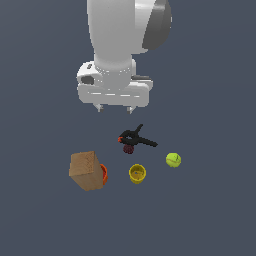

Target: Pick up a designated object from a clutter of objects.

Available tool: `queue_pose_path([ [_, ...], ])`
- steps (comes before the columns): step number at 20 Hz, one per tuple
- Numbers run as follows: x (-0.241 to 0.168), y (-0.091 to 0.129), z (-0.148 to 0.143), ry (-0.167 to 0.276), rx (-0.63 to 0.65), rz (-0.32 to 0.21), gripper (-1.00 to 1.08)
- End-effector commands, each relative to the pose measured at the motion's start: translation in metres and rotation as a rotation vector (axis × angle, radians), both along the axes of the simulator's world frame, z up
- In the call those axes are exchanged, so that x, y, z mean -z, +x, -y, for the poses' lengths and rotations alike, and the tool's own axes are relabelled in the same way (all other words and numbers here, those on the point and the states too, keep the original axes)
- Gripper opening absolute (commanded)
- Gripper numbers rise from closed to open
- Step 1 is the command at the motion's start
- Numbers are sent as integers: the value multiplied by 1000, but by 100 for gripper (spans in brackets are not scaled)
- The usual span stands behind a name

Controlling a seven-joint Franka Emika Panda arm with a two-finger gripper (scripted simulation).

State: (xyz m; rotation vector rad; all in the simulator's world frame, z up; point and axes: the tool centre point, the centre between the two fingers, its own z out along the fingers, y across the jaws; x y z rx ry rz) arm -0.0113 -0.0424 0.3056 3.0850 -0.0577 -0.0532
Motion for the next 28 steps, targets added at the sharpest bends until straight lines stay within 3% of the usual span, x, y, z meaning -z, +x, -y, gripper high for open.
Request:
queue_pose_path([
  [1, 0, 0, 0, 0, 0, 0, 100],
  [16, -4, 0, 13, 2, -17, 2, 100],
  [28, 35, 28, -34, -6, 23, 14, 100],
])
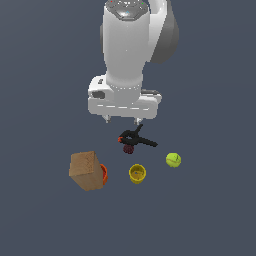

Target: Pick up a designated object from a clutter of objects.

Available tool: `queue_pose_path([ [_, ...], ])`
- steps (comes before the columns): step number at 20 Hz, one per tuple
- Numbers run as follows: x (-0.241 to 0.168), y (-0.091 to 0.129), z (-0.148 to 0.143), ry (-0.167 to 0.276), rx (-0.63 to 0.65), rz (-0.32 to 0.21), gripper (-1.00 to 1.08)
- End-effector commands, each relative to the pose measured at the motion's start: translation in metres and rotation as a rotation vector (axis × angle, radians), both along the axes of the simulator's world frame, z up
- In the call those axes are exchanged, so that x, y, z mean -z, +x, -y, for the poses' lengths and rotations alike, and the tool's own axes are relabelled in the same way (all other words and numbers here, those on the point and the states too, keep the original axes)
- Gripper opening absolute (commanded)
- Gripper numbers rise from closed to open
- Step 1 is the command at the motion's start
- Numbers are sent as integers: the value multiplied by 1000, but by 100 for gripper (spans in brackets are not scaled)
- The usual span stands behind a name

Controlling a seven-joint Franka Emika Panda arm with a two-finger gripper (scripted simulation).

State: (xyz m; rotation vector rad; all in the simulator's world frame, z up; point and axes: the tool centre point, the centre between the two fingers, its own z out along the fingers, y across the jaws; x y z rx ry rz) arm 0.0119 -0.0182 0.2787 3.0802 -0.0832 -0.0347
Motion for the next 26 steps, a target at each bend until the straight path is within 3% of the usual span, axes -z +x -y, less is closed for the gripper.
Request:
queue_pose_path([
  [1, 14, 8, -17, -1, 13, 4, 100],
  [12, 99, 36, -123, 14, 94, 25, 100],
  [19, 149, 35, -186, 36, 144, 30, 100],
  [26, 179, 30, -223, 52, 174, 30, 100],
])
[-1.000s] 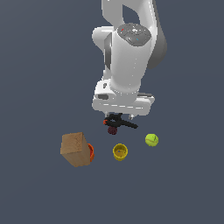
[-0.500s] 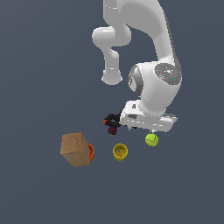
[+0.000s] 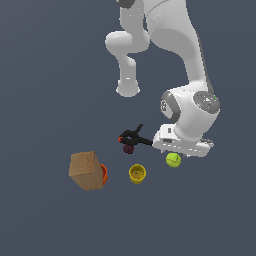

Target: Pick up a designated object from a clutter of objects.

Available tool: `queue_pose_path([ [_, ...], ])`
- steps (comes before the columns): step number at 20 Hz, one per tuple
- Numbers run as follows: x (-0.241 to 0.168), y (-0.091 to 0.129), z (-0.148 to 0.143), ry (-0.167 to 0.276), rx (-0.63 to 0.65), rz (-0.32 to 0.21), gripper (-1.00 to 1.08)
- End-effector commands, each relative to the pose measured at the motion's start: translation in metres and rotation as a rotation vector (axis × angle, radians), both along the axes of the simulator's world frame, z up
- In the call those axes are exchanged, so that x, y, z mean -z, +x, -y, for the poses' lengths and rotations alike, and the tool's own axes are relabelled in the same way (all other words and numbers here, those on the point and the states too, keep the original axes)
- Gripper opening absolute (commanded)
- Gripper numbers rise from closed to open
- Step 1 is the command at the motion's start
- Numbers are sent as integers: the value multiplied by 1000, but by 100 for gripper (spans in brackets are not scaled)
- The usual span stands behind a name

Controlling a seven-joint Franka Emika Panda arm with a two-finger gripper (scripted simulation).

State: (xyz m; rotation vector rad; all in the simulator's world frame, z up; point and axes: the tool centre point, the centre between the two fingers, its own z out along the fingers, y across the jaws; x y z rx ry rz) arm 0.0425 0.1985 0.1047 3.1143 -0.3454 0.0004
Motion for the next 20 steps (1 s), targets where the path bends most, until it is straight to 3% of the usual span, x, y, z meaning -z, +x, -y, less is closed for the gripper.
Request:
queue_pose_path([
  [1, 8, -1, -9, 5, 10, 1, 100],
  [10, 16, -3, -15, 7, 13, 0, 100],
  [20, 59, -4, -16, 8, 15, 1, 100],
])
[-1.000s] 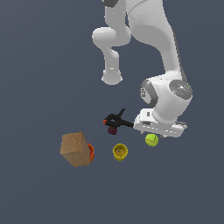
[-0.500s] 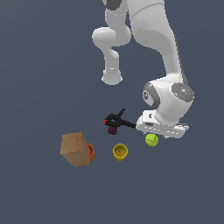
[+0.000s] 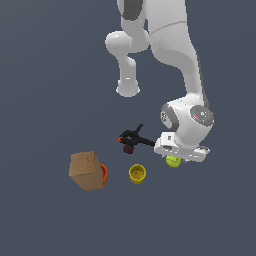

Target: Pick up a designated object from a clutter of objects.

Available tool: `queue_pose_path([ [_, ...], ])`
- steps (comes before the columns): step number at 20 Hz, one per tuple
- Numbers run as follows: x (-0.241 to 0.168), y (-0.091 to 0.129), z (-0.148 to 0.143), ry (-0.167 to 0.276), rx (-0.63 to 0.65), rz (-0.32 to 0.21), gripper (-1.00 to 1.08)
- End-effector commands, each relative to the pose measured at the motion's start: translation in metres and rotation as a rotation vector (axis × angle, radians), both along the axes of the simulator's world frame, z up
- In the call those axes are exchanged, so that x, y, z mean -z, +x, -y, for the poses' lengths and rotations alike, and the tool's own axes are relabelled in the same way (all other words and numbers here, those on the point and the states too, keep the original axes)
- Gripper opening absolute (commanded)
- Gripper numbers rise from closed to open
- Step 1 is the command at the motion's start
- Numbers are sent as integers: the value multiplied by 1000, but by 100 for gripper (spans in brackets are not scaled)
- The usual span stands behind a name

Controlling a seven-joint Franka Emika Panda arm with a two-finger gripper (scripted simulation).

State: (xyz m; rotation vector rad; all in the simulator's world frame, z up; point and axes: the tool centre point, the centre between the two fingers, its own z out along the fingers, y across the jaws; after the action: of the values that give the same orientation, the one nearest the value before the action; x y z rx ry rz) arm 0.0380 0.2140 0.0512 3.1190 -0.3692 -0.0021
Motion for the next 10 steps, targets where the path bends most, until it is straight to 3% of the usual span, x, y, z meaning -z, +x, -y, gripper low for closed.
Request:
queue_pose_path([
  [1, 8, 1, 0, 0, 0, 1, 100],
  [4, 10, 1, -1, 1, 1, 1, 100],
  [5, 10, 1, -1, 1, 1, 1, -100],
  [10, 10, 1, -1, 1, 1, 1, -100],
])
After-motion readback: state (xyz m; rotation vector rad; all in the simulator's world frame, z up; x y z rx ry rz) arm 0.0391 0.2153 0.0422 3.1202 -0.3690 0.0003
